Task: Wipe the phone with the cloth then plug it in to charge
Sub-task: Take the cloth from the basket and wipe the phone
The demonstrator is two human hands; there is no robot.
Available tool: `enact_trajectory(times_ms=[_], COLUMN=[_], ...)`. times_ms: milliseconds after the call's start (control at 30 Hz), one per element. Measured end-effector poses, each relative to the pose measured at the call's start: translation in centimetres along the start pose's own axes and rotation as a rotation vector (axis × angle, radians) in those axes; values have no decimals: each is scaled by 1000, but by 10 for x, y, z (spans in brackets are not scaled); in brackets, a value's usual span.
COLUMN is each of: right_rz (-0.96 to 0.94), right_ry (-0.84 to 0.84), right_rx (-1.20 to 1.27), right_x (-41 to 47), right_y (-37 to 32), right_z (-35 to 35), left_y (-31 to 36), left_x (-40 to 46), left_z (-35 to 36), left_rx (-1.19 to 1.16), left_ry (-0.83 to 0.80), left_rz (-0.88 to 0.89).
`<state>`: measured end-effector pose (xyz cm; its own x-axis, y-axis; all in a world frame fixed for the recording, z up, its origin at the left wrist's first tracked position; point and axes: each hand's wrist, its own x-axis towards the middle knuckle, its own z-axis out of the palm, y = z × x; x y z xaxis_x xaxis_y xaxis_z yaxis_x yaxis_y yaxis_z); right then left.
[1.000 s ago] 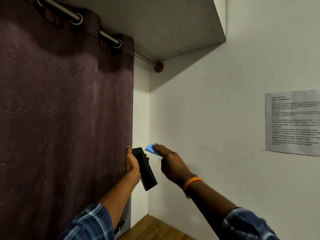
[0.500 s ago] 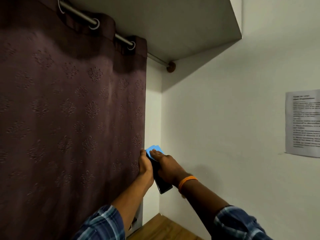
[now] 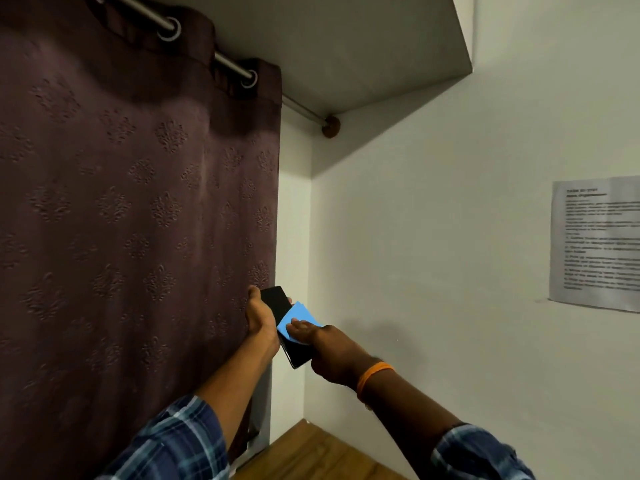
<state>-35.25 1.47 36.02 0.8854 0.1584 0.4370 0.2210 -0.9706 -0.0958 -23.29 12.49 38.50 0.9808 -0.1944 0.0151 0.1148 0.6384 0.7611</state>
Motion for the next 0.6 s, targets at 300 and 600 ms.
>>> enact_trajectory(times_ms=[300,600], right_rz=[-24,-23], right_ry=[-121,140], right_rx=[-45,91], right_x=[-41,-38], right_y=[28,27], right_z=[8,-8], left_y=[5,8], left_x=[10,-1], left_z=[-3,-7], left_rx=[-109,-118], left_ry=[21,-16], left_rz=[13,-22])
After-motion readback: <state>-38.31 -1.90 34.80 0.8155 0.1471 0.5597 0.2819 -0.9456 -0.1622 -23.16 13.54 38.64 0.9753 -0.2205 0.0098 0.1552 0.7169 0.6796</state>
